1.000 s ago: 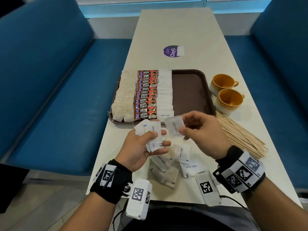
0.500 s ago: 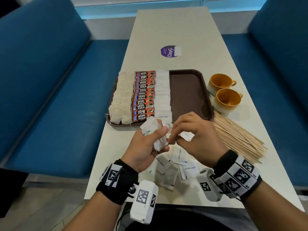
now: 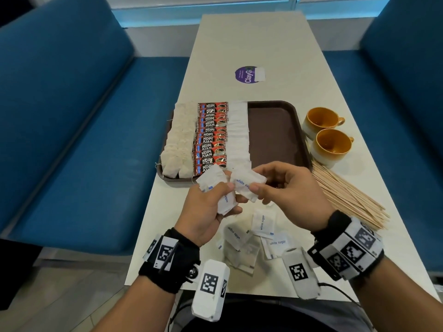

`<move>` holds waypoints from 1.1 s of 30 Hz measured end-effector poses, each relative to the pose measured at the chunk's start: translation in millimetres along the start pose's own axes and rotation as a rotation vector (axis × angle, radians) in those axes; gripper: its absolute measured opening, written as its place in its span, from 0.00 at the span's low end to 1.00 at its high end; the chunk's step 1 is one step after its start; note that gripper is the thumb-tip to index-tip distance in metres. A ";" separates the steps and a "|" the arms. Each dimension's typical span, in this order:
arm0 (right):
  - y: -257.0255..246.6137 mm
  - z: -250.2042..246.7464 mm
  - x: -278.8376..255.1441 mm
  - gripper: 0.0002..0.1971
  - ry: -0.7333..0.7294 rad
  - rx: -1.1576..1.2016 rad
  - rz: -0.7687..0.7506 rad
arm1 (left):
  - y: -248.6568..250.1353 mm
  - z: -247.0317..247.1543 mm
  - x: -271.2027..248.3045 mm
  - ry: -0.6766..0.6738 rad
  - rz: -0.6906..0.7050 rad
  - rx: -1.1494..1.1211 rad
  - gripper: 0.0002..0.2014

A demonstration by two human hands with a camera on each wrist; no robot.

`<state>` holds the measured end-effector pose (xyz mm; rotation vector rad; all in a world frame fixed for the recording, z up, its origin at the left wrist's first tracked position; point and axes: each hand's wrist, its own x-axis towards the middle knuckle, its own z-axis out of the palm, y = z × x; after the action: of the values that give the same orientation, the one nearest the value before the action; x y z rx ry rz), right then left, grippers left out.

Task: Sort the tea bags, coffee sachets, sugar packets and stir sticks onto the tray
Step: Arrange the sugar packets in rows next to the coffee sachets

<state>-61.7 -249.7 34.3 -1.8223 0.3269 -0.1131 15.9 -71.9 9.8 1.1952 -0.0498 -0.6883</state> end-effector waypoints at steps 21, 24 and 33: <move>0.8 -9.9 -0.1 0.08 0.052 0.115 0.066 | -1.2 -7.2 1.3 -0.014 0.198 0.330 0.08; 0.9 -0.9 -2.4 0.06 -0.021 0.038 -0.001 | -1.2 6.3 -1.4 -0.119 0.201 0.470 0.10; 5.5 -13.0 8.2 0.09 0.116 0.027 -0.025 | -5.7 -0.5 8.7 -0.009 0.056 0.089 0.10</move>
<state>-58.0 -265.5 31.9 -1.7975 0.3826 -0.2405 20.4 -77.1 2.0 1.2715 -0.1220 -0.6478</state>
